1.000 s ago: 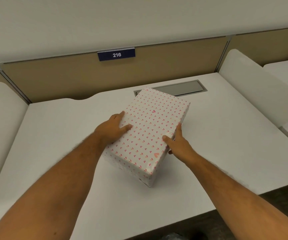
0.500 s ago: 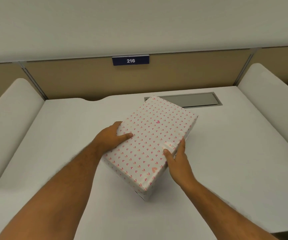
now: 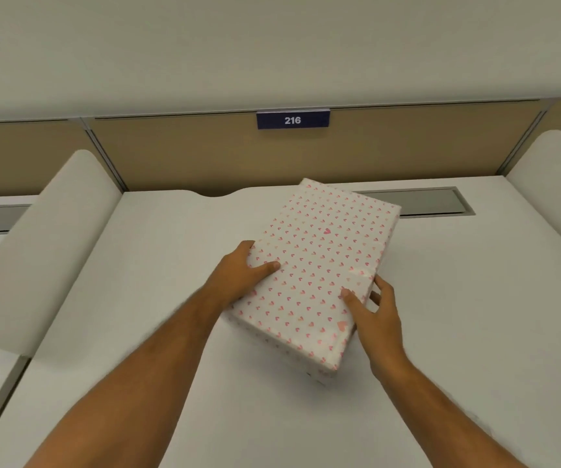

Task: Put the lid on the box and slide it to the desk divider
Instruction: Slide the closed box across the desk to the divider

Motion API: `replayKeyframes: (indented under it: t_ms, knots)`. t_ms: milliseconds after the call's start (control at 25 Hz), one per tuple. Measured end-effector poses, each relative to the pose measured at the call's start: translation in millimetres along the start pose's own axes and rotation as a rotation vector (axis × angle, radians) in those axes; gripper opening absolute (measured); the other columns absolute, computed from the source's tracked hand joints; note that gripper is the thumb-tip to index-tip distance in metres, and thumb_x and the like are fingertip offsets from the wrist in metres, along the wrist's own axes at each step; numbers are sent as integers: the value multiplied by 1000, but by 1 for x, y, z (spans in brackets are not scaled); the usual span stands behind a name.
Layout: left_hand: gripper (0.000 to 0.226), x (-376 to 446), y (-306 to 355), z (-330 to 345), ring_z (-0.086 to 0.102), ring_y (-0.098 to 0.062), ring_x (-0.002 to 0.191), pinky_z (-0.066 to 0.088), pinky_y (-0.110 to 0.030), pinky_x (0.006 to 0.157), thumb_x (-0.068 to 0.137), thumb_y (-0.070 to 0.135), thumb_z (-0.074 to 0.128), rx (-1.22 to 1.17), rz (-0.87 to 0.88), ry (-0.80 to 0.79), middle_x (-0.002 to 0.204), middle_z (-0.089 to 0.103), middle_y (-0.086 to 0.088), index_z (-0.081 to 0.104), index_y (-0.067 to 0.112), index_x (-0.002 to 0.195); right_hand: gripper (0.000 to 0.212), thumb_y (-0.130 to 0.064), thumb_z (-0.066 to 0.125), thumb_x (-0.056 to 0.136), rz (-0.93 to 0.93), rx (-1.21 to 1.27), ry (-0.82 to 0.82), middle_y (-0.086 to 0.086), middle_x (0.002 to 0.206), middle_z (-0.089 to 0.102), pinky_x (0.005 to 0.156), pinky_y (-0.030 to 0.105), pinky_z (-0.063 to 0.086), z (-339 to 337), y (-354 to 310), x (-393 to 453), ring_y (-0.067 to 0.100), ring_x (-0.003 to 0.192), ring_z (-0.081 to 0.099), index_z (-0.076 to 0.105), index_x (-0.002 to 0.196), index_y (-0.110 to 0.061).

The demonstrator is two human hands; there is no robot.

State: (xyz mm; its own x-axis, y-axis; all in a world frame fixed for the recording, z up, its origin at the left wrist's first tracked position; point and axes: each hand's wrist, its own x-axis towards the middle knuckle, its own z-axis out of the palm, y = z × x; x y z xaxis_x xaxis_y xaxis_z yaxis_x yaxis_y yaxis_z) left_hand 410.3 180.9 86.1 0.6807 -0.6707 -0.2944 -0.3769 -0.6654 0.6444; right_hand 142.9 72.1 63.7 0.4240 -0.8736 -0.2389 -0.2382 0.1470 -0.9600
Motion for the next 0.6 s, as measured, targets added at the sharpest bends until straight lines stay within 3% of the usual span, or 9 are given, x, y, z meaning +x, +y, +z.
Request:
replayKeyframes:
  t_ms: [160, 320, 480, 600]
  knots:
    - [104, -5, -59, -56, 57, -28, 137, 49, -46, 106, 72, 89, 61, -129, -14, 199, 164, 46, 6, 31, 40, 158, 78, -41, 81, 94, -56, -16, -138, -12, 154, 55, 99, 47, 61, 76, -31, 23, 17, 127, 62, 40, 160, -44]
    - [95, 6, -126, -137, 60, -16, 111, 49, -39, 91, 76, 85, 64, -169, -31, 364, 153, 57, 5, 36, 40, 154, 86, -32, 73, 89, -108, -23, -344, -15, 153, 56, 94, 38, 60, 186, -61, 34, 16, 132, 61, 33, 164, -46]
    - [95, 24, -197, -215, 59, -19, 113, 46, -37, 89, 77, 80, 68, -204, -99, 410, 152, 58, 1, 38, 35, 155, 87, -30, 70, 85, -120, -22, -491, -12, 154, 56, 106, 47, 58, 295, -85, 38, 15, 136, 58, 32, 161, -44]
    - [92, 45, -239, -258, 59, -15, 104, 47, -32, 80, 79, 79, 67, -235, -135, 406, 150, 59, 1, 39, 34, 154, 85, -32, 70, 84, -110, -29, -539, -11, 151, 57, 109, 51, 57, 364, -100, 48, 18, 135, 60, 32, 158, -44]
